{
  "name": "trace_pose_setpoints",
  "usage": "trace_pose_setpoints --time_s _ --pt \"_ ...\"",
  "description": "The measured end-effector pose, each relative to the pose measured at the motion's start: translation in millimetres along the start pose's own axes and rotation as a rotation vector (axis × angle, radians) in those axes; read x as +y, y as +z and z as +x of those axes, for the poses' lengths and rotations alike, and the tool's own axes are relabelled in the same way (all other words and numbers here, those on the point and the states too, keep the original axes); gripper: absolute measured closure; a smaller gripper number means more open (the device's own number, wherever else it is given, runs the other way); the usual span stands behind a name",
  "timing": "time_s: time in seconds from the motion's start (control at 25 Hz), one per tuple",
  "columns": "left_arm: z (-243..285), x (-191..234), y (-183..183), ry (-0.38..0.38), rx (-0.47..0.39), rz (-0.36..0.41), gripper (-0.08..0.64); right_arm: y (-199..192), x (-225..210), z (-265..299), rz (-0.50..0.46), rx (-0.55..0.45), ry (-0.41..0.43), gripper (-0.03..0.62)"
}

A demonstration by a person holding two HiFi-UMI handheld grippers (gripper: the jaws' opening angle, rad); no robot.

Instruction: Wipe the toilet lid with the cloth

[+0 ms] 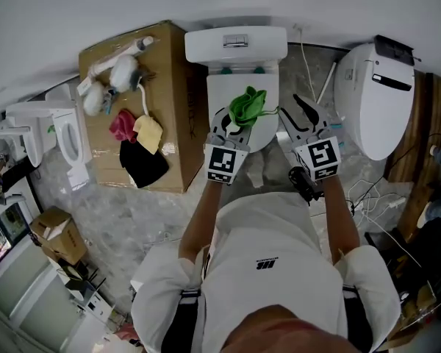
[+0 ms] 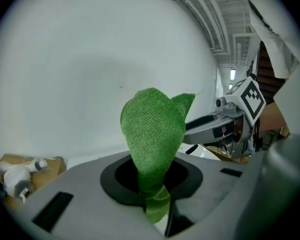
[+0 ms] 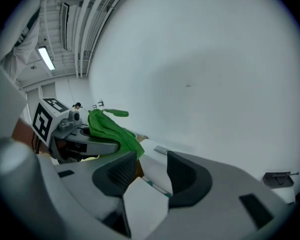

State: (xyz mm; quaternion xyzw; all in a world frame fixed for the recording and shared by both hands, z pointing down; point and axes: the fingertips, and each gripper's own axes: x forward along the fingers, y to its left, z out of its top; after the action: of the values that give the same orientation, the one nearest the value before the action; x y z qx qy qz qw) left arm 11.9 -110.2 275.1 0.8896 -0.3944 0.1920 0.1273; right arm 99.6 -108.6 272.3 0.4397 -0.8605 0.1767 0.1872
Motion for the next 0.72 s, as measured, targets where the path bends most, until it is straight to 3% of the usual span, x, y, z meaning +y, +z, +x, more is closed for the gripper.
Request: trace_pose_setpoints --time_s 0.4,0.72 --pt "79 10 -63 0.019 0.08 -0.073 0.476 -69 -50 53 0.016 0.098 0.05 0.391" --pt "130 4 -124 -0.016 0.152 -0.086 0.476 -133 -80 82 0.075 0.151 0.029 0.399"
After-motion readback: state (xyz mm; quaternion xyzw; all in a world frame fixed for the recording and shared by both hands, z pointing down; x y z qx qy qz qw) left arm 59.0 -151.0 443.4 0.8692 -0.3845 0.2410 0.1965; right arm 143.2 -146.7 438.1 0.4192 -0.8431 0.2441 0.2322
